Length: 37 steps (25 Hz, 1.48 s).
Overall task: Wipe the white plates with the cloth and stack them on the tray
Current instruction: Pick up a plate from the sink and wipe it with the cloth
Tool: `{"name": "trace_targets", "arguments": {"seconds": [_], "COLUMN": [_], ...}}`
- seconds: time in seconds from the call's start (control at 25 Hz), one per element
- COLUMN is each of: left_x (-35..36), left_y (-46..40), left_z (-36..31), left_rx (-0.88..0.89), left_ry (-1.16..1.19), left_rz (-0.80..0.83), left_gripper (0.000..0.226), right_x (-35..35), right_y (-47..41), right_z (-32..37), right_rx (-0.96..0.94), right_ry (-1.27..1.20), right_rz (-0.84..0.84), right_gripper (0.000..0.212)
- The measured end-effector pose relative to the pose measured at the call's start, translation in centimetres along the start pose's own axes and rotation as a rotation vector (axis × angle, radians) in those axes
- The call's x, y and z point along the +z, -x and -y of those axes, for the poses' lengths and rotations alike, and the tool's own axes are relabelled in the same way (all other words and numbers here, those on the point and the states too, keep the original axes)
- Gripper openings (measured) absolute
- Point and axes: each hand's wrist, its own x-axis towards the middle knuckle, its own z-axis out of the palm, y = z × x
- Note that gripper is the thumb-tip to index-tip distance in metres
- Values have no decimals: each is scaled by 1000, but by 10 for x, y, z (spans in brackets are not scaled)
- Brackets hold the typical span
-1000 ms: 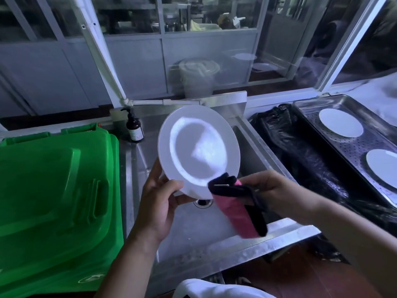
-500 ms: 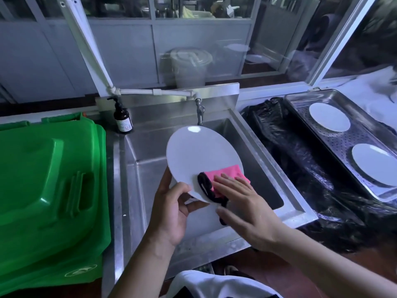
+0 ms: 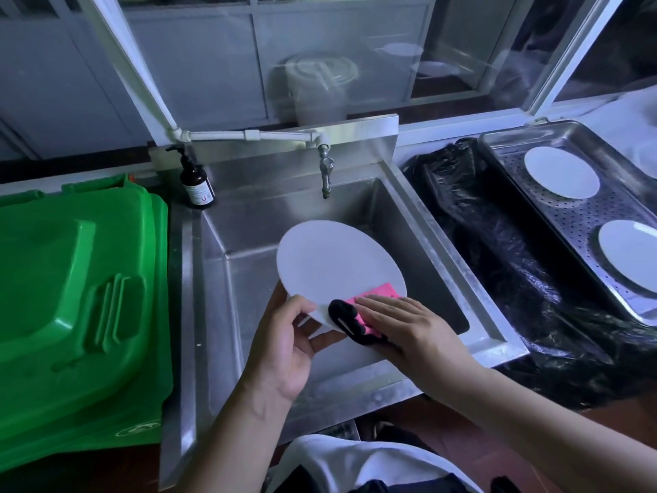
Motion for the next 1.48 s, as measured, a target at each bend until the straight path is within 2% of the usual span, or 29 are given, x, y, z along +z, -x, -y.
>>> {"name": "trace_targets", "arguments": {"seconds": [0.2,0.4,0.52,0.6,0.68,0.76,0.84,0.88,0.96,1.04,1.12,1.16,1.24,1.32,1.4,1.48], "left_x": [21,34,43,45,43,29,6,-4,-15,-16,-5,1,10,17,22,24], "left_y": [-12,-24,-28,-33,-40,-42,-38,-32,-19,-9,-4,-2,1,6,13,19], "left_z": [3,-1,-3,-7,-13,-20,-26,-27,-25,-20,-13,-11,-5,2,8,13], "left_rx": [-97,-279,-245,-162,-55,68,64,15,-97,-92,-52,-28,29,70,86,96], "left_ry": [81,170,59,-175,-477,-629,-567,-469,-283,-217,-153,-120,-110,-160,-221,-258], "left_rz": [-94,-227,-281,-244,-227,-343,-398,-325,-51,153,198,198,182,112,34,14], "left_gripper": [44,46,35,37,54,70,81,81,82,82,75,72,67,69,69,72], "right_x": [-1,0,-3,-6,-10,-13,-15,-14,-11,-6,-4,-5,-9,-16,-22,-28], "right_y": [-4,-20,-26,-32,-36,-33,-24,-20,-13,-8,-6,-6,-11,-19,-25,-32], "right_z": [-16,-29,-36,-47,-59,-67,-76,-84,-98,-109,-119,-122,-130,-139,-147,-145], "right_rx": [9,87,205,469,781,948,1026,1043,1037,1005,960,945,958,989,1024,1045], "right_ry": [48,19,-108,-429,-985,-1348,-1541,-1625,-1777,-1890,-1918,-1913,-1842,-1578,-1281,-1183], "right_rz": [-22,106,136,99,38,33,142,196,277,332,381,411,454,438,386,379], "right_gripper": [36,13,11,21,23,15,12,18,35,57,70,69,49,20,17,18]}}
